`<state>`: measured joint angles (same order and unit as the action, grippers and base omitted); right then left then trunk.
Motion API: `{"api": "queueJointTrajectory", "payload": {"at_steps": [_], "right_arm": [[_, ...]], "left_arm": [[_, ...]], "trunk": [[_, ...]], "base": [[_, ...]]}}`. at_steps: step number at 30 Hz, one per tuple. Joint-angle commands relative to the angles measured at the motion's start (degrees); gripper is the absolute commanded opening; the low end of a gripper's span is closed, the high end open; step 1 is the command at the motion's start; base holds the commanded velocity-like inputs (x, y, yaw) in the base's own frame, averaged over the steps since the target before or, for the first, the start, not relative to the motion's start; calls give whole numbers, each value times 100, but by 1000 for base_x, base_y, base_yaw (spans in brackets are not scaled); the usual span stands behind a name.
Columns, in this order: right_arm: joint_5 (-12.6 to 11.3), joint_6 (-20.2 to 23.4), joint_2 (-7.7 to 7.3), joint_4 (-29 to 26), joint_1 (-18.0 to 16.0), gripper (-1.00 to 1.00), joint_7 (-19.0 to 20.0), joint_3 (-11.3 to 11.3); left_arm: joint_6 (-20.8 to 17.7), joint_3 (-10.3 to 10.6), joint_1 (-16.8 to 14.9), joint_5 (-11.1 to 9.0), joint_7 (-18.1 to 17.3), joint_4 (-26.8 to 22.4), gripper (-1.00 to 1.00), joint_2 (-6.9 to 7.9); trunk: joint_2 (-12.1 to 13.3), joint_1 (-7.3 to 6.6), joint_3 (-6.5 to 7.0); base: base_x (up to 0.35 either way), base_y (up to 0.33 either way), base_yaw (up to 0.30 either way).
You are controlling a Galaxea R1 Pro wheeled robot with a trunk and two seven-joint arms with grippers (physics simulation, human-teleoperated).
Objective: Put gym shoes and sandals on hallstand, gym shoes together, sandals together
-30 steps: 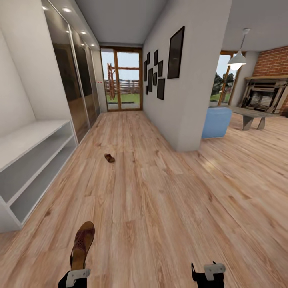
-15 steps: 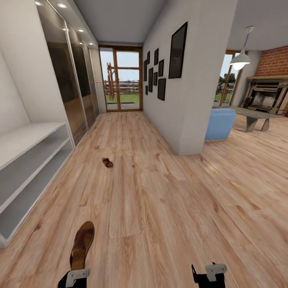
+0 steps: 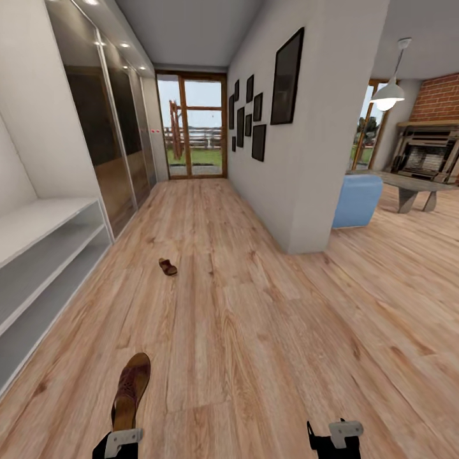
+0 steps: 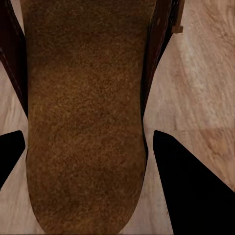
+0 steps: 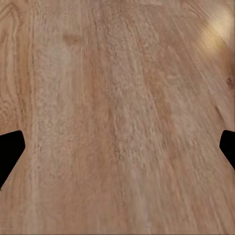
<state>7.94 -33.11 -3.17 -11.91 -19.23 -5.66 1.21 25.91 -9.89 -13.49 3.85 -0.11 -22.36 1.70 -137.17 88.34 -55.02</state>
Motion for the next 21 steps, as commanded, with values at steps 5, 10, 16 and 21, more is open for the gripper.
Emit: {"api": "queueJointTrajectory", "payload": {"at_steps": [5,10,16,21], "right_arm": [[66,-11,-7,5,-4,100,-38,31],[68,-11,0,3,-5,100,-38,23],[68,-11,1,-3,-4,100,-41,28],[68,-11,1,2,-4,100,-40,29]], "left_arm": [[19,-30,-4,54,3,3,-100,-4],[19,-30,-4,58,3,3,-100,-4],[19,-30,-4,62,3,3,-100,-3],[19,-30,-4,63,3,3,-100,-3]], "trunk": [[-2,2,-5],[-2,2,-5],[-2,2,-5],[-2,2,-5]], "base": [[338,0,0],[338,0,0],[337,0,0],[338,0,0]]}}
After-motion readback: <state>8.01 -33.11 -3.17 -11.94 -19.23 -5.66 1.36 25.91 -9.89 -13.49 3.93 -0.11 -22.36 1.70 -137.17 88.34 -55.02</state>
